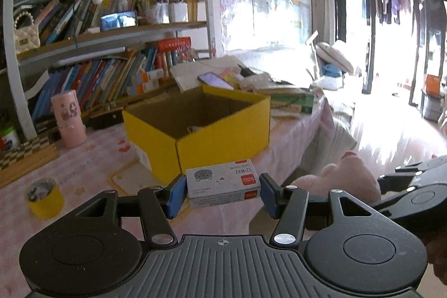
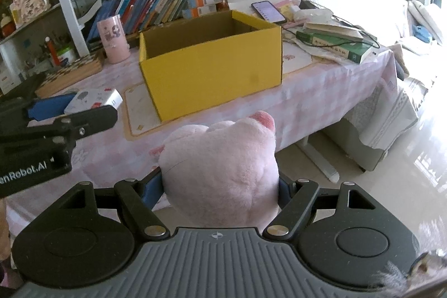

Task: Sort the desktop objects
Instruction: 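Lower the white box and plush into the yellow box and open both grippers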

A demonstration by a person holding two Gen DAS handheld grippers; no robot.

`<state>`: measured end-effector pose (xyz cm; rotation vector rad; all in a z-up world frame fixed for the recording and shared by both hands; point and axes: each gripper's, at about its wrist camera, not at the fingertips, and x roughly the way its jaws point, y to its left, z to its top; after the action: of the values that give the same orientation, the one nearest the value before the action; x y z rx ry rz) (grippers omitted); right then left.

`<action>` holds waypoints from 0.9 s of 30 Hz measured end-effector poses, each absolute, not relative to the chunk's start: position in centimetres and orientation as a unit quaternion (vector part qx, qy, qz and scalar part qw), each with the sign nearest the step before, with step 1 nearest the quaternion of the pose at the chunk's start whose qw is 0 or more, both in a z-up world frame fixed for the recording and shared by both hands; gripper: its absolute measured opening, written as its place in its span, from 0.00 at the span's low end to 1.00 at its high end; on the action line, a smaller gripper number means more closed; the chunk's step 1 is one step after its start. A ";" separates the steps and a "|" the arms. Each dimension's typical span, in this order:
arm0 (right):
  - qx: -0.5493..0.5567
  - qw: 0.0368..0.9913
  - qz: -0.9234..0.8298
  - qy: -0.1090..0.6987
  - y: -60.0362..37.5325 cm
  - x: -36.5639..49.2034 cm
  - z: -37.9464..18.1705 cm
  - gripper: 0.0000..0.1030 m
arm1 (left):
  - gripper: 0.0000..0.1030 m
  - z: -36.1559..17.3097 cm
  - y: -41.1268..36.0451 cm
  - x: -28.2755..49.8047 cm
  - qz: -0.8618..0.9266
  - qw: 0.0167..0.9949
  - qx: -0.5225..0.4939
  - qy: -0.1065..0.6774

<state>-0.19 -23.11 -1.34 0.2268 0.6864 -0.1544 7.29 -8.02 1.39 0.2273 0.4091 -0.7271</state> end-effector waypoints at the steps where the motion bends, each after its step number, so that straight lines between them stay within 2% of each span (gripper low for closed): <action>1: 0.110 0.933 -0.076 0.334 -23.4 0.1 -1.2 0.73 | 0.54 1.6 -8.2 7.7 -0.352 0.910 0.106 0.194; 14: 0.082 0.954 -0.094 0.273 -27.7 6.2 3.4 0.73 | 0.54 4.2 -10.8 13.8 -0.338 0.927 0.078 0.144; 27: 0.061 0.964 -0.086 0.243 -30.1 14.3 5.9 0.73 | 0.54 3.3 -14.1 20.4 -0.336 0.922 0.108 0.159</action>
<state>14.26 -30.06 5.94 0.1245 0.4917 -0.1748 20.38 -14.15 3.31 0.2226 0.3261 -0.6901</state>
